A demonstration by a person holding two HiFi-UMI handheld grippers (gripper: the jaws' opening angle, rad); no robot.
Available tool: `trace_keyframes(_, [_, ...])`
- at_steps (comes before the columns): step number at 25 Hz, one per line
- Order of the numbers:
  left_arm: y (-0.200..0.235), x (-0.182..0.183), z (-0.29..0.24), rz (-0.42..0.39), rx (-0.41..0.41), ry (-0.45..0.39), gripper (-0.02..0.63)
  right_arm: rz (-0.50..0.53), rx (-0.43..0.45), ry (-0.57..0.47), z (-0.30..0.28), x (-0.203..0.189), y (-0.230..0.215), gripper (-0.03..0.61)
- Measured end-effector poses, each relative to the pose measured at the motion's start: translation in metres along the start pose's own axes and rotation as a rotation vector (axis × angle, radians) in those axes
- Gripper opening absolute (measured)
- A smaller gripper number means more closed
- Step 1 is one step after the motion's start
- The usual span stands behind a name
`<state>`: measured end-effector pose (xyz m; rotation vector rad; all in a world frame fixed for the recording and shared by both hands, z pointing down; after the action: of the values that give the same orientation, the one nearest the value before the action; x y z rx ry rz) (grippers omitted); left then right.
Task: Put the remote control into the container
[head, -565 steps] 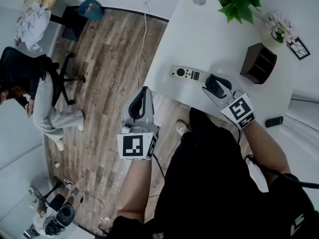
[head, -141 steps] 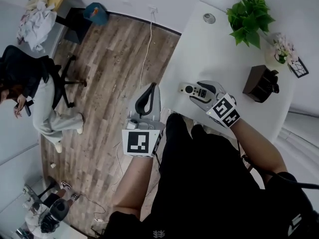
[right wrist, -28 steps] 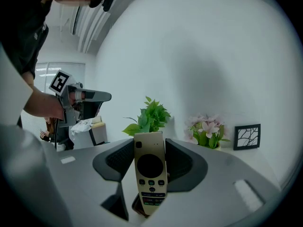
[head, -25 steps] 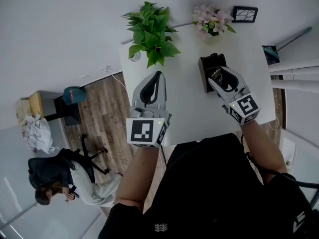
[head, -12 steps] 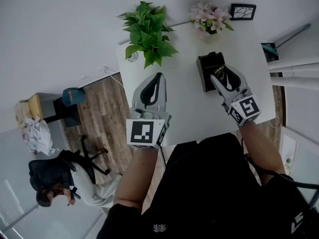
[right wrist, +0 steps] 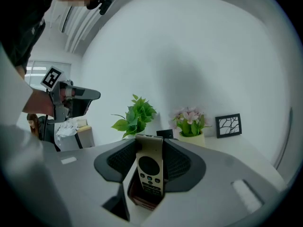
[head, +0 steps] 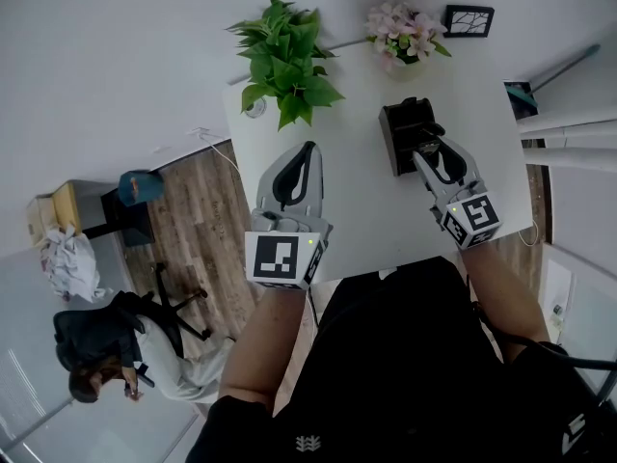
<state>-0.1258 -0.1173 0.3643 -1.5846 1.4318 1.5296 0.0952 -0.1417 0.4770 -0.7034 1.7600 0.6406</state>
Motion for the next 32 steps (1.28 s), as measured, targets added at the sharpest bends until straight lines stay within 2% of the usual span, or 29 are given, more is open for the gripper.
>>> trace_keyframes(6, [0.0, -0.004, 0.009, 0.01, 0.01, -0.002, 0.002, 0.009, 0.027, 0.026, 0.0, -0.012, 0.014, 0.184])
trace_keyframes(19, [-0.001, 0.008, 0.035, -0.012, 0.066, -0.034, 0.002, 0.048, 0.058, 0.105, -0.018, -0.008, 0.006, 0.192])
trace_keyframes(32, [-0.01, 0.023, 0.048, -0.014, 0.082, -0.089, 0.002, 0.086, 0.089, 0.077, -0.009, 0.016, 0.004, 0.201])
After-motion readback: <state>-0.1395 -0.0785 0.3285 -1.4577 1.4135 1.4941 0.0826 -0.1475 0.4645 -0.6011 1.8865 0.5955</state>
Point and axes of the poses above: the fingertips, and each gripper's own axes: z backward along the fingers, y to its left, x out of its top, the point moved 4 cm from there along z, backward along the fingers, and after that the axes turned 15 degrees about z, right-handed, at the moved point
